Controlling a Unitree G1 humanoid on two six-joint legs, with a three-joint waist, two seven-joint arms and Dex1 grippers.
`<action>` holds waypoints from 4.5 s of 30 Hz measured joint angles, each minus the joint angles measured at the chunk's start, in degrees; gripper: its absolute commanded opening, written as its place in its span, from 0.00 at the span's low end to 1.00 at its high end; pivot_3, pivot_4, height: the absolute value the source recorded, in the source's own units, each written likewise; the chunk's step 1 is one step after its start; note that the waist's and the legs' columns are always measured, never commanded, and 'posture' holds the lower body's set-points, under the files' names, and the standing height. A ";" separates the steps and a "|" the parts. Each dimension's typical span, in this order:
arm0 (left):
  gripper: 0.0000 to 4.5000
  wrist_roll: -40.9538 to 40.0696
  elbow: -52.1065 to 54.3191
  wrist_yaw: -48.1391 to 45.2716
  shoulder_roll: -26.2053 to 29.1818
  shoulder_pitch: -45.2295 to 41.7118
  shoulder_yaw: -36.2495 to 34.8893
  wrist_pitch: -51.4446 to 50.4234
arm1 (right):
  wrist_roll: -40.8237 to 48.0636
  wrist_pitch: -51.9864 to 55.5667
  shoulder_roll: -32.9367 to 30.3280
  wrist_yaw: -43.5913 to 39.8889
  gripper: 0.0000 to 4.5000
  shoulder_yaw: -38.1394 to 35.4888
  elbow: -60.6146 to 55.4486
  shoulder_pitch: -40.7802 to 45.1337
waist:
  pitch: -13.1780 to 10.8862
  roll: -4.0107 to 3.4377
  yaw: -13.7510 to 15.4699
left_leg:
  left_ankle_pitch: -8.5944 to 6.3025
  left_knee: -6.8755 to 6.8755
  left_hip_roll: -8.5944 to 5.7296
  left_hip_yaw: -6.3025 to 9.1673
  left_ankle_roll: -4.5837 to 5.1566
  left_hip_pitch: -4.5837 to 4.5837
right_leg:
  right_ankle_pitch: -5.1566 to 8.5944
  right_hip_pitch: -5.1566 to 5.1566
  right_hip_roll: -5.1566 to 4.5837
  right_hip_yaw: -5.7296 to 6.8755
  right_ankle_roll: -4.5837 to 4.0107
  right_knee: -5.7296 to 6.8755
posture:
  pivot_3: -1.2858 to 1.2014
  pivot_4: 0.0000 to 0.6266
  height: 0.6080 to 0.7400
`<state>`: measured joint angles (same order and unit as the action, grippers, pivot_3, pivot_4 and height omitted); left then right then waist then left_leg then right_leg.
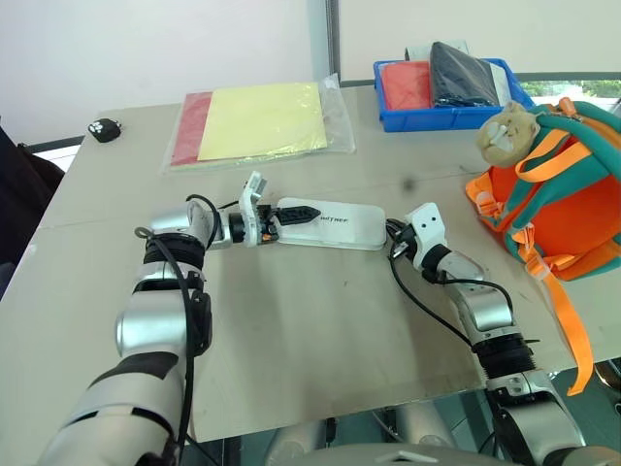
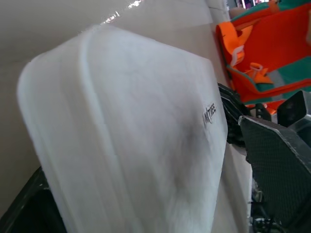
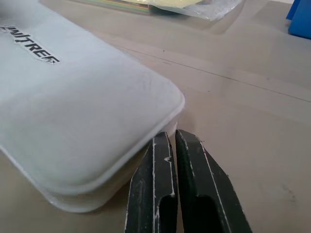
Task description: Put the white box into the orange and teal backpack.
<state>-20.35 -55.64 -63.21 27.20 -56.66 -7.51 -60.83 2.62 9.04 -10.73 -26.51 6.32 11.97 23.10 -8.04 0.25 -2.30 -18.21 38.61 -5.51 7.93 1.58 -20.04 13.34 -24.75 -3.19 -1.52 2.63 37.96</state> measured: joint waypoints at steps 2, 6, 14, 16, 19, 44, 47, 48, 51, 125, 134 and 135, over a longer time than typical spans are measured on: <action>0.71 -0.53 0.21 0.38 -0.24 0.70 -0.92 -1.34 | 0.06 -0.26 -0.28 -0.04 0.00 -0.01 -0.22 -0.35 | 0.00 0.00 -0.07 | 0.00 0.00 0.00 0.00 0.00 0.00 | 0.00 -0.01 0.01 0.00 0.00 0.00 | 0.52 0.24 1.00; 0.31 -4.07 0.42 -1.38 -0.95 3.17 -2.97 -5.85 | 0.11 -0.49 -1.21 -0.04 0.00 -0.51 -0.29 -0.88 | -0.01 0.05 -0.02 | 0.00 0.02 0.00 0.08 0.00 -0.01 | 0.00 0.00 0.01 0.02 0.00 0.00 | 0.52 0.24 1.00; 0.24 -10.59 13.53 1.22 -0.50 11.10 -7.01 -11.98 | 6.18 -1.61 -1.84 -4.00 0.30 -1.60 -12.84 -9.27 | 0.00 0.08 -0.23 | 0.00 -0.05 0.01 0.19 -0.01 -0.05 | 0.00 -0.09 0.04 -0.08 0.00 -0.01 | 0.52 0.24 1.00; 0.24 -12.47 20.09 2.42 -0.05 14.00 -8.08 -13.85 | 9.10 -1.57 -2.67 -5.33 0.48 -2.53 -19.19 -14.23 | 0.00 0.08 -0.23 | 0.00 -0.06 0.01 0.19 -0.01 -0.14 | 0.00 -0.17 0.04 -0.11 0.00 -0.02 | 0.52 0.24 1.00; 0.24 -16.09 31.82 4.90 1.72 19.73 -11.63 -16.50 | 11.08 -2.89 -3.74 -3.97 0.81 -7.31 -27.73 -25.83 | -0.01 0.09 -0.09 | 0.00 -0.10 0.01 0.19 -0.01 -0.27 | 0.00 -0.33 0.05 -0.14 0.00 -0.05 | 0.52 0.24 1.00; 0.24 -35.47 61.50 28.40 0.70 32.15 -31.89 -18.25 | 18.84 6.85 -5.87 8.56 0.42 -19.22 -4.46 10.58 | -0.07 0.13 -0.09 | 0.03 -0.25 0.22 -0.17 -0.05 0.04 | -0.28 -0.14 0.27 -0.39 -0.15 -0.35 | 0.52 0.24 1.00; 0.24 -36.58 62.11 30.33 0.72 33.80 -34.13 -17.02 | 17.50 6.26 -5.59 6.73 0.08 -16.59 -2.84 10.95 | -0.07 0.13 -0.26 | 0.03 -0.27 0.22 -0.20 -0.05 0.02 | -0.28 -0.15 0.27 -0.39 -0.15 -0.44 | 0.52 0.24 1.00; 0.24 -37.47 62.58 31.01 0.74 34.63 -35.21 -16.41 | 16.72 6.37 -5.27 5.63 0.01 -15.04 -1.64 11.71 | -0.07 0.13 -0.47 | 0.03 -0.26 0.22 -0.24 -0.05 0.03 | -0.29 -0.18 0.28 -0.44 -0.15 -0.39 | 0.52 0.24 1.00; 0.24 -39.49 62.96 32.22 0.75 35.42 -35.97 -15.06 | 16.21 8.36 -2.73 1.32 0.01 -10.96 1.15 14.33 | -0.08 0.14 -0.58 | 0.03 -0.22 0.23 -0.24 -0.05 0.07 | -0.30 -0.21 0.29 -0.45 -0.16 -0.16 | 0.52 0.24 1.00; 0.99 8.42 21.50 1.50 -11.58 -1.16 13.95 50.11 | 43.03 37.14 -7.81 -14.13 0.00 -8.29 -26.23 4.50 | -0.11 0.30 0.92 | -0.02 0.75 -0.07 0.34 0.05 -1.29 | -0.45 -0.93 -0.14 0.57 -0.08 -0.02 | 0.52 0.24 1.00; 0.99 -11.41 48.03 7.73 -0.12 5.72 -1.02 14.03 | 42.31 35.79 -8.10 -13.26 0.00 -8.40 -26.54 3.75 | -0.13 0.28 -0.24 | -0.02 0.74 -0.05 0.42 0.05 -1.27 | -0.45 -0.95 -0.08 0.55 -0.08 -0.02 | 0.52 0.24 1.00; 0.99 -13.94 49.85 9.14 0.19 6.14 -2.79 9.87 | 42.20 35.70 -7.99 -13.26 0.00 -8.30 -26.43 3.78 | -0.13 0.28 -0.14 | -0.02 0.75 -0.05 0.44 0.05 -1.27 | -0.45 -0.94 -0.08 0.57 -0.08 -0.03 | 0.52 0.24 1.00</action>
<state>-34.29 -5.79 -54.07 27.40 -50.52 -10.29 -50.96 44.82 44.75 -18.73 -39.77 -1.98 -14.45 26.88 -8.16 0.53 -2.44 -18.23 39.36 -5.56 8.37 1.63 -21.31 12.89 -25.69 -3.27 -0.95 2.55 37.93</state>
